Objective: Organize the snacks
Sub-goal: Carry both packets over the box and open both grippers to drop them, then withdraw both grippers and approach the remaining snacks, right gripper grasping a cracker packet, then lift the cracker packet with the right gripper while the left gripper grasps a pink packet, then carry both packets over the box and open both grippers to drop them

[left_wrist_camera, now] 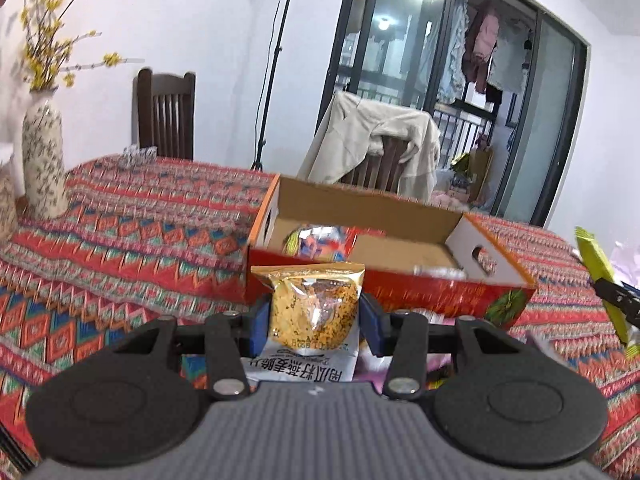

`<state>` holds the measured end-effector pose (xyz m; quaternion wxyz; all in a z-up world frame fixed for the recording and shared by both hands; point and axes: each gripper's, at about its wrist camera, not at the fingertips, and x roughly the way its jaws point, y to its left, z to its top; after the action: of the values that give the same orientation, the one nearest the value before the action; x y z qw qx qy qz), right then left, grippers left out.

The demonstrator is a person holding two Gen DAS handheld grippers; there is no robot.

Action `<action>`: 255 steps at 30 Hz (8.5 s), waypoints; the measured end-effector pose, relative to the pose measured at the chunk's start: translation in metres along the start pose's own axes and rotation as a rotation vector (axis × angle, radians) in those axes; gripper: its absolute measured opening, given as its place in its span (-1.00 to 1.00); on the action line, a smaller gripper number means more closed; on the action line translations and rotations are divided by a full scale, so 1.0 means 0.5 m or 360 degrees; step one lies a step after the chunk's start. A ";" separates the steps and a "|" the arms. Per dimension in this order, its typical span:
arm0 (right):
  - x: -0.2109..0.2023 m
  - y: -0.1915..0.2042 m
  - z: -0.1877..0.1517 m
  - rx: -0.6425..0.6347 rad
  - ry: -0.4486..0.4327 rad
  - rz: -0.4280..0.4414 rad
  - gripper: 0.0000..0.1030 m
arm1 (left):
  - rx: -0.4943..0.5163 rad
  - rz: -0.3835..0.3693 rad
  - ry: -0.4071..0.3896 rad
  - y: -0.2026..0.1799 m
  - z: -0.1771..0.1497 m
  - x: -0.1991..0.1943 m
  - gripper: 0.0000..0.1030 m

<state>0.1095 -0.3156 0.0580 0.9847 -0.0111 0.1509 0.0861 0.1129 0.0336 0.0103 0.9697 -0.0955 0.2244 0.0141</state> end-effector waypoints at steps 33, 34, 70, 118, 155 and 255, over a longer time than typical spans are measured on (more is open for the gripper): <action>0.323 0.108 0.099 0.0009 0.0199 0.0160 -0.30 | -0.0038 0.0054 0.0027 -0.097 0.133 0.277 -0.09; 0.322 0.108 0.097 -0.0003 0.0201 0.0156 -0.30 | -0.0029 0.0059 0.0043 -0.098 0.128 0.280 -0.09; 0.254 0.085 0.106 0.0030 0.0142 0.0213 1.00 | -0.0040 0.0026 -0.0117 -0.097 0.136 0.189 1.00; -0.056 0.021 -0.085 0.0041 0.0368 0.0100 1.00 | 0.0058 0.0113 -0.0051 0.038 -0.121 -0.030 1.00; 0.032 -0.021 -0.085 0.0188 0.0221 0.0088 -0.23 | -0.0018 0.0109 0.0018 0.054 -0.120 -0.015 1.00; 0.258 0.129 0.118 -0.0040 -0.0070 0.0075 -0.22 | 0.0111 0.0116 -0.0147 -0.147 0.152 0.216 0.41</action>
<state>0.2367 -0.2277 0.0760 0.9853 -0.0179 0.1282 0.1112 0.2479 -0.0254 0.0431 0.9806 -0.0526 0.1832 0.0459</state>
